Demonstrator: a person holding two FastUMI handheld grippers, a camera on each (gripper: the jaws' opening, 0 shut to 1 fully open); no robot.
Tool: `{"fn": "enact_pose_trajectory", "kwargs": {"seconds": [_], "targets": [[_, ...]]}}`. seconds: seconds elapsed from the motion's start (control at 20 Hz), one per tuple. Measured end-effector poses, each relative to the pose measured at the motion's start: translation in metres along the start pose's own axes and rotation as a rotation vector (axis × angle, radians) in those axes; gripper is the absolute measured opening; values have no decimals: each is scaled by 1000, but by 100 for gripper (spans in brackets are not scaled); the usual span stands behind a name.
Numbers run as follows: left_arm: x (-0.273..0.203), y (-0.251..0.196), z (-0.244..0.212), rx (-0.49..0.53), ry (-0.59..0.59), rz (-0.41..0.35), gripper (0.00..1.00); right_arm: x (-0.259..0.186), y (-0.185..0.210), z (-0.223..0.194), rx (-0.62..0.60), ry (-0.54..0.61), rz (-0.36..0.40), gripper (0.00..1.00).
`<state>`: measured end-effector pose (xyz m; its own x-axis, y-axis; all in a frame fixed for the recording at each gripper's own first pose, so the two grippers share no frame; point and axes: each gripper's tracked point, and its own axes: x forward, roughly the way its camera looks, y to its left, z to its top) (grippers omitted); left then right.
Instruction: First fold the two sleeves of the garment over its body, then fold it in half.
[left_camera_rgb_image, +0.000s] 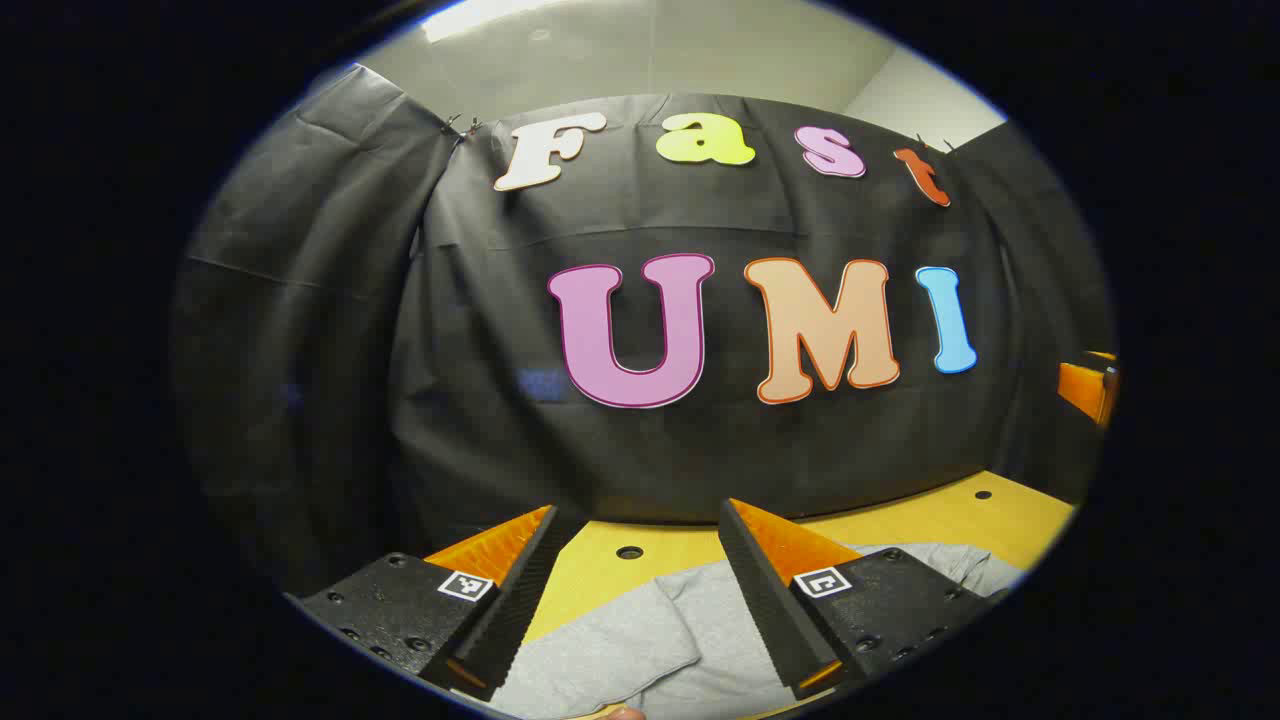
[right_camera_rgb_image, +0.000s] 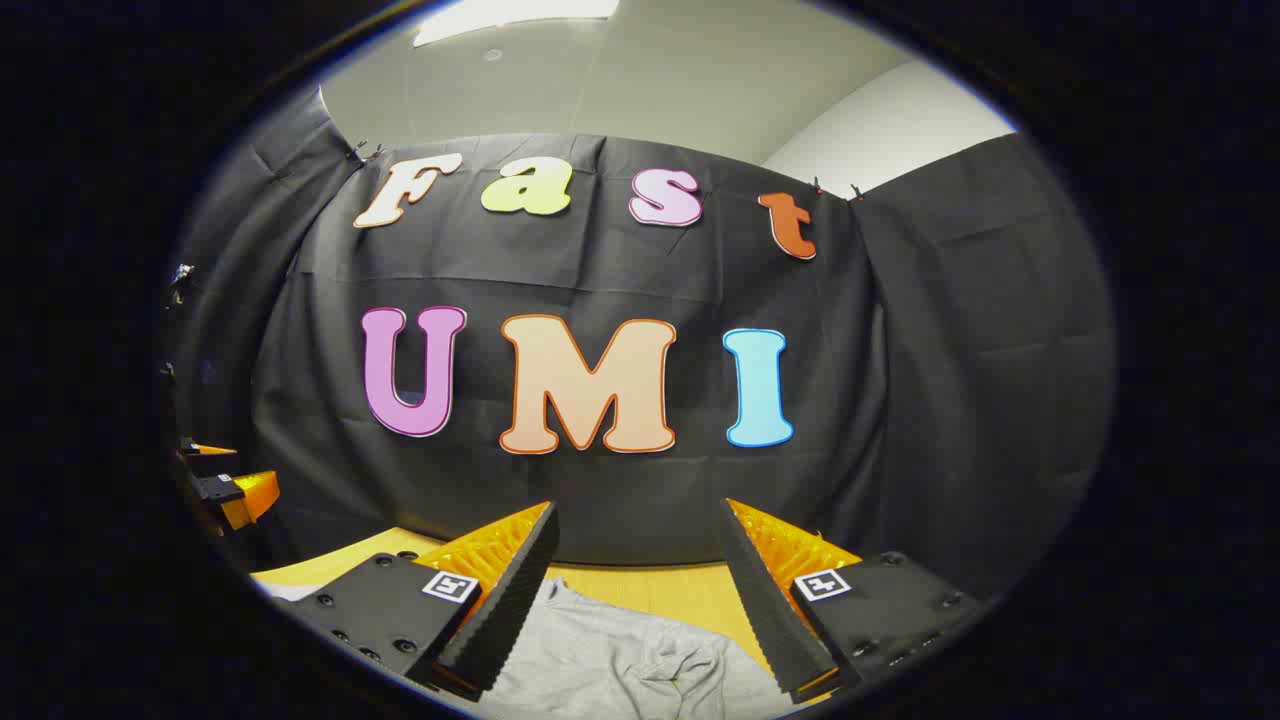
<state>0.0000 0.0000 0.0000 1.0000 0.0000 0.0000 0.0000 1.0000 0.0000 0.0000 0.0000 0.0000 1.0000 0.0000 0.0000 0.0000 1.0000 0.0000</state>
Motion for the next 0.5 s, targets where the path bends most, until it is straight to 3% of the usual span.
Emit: {"fn": "enact_pose_trajectory", "kwargs": {"seconds": [0.25, 0.35, 0.5], "targets": [[10, -3, 2, 26, -2, -3, 90, 9, -3, -3, -9, -4, -13, 98], [14, -6, 0, 33, -3, -7, 95, 12, -1, -6, -7, 8, -10, 99], [18, -11, -4, 37, 5, -19, 93, 15, 1, -10, -23, 13, -5, 100]]}}
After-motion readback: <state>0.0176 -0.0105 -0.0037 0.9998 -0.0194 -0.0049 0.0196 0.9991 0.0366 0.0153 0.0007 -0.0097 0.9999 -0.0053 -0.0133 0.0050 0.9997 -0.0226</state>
